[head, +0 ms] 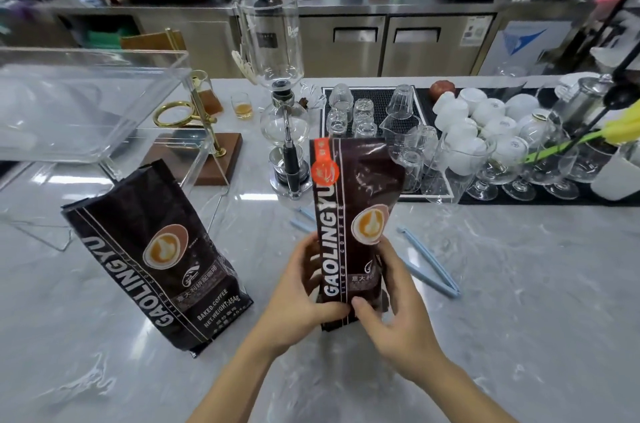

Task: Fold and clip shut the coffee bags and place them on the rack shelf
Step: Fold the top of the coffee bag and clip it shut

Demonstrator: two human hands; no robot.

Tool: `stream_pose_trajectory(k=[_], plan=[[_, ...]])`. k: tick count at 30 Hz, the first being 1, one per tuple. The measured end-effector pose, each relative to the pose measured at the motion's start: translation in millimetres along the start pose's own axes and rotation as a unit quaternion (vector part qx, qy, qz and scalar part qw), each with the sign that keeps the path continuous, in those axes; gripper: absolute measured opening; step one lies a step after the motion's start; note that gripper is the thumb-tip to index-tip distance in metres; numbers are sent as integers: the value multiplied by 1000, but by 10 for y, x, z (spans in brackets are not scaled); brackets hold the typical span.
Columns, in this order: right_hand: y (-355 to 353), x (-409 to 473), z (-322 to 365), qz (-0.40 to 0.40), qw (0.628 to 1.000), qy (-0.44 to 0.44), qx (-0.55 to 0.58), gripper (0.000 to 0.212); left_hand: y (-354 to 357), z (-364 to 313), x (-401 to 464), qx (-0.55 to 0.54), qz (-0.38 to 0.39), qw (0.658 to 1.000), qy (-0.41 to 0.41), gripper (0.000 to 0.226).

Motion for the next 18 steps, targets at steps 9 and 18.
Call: stream_pose_trajectory(k=[9, 18], plan=[[16, -19, 23, 24, 998, -41, -38, 64, -170, 90, 115, 48, 22, 998, -33, 64], [-227, 86, -16, -36, 998, -28, -37, 41, -180, 151, 181, 10, 36, 998, -59, 71]])
Point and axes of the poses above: each hand's wrist, its own x-axis towards the middle knuckle, its own y-axis out of the palm, z = x × y, the point moved 6 cm from there along x, towards the middle knuckle, and after that the axes turned 8 degrees about z, right-handed, at the moved point
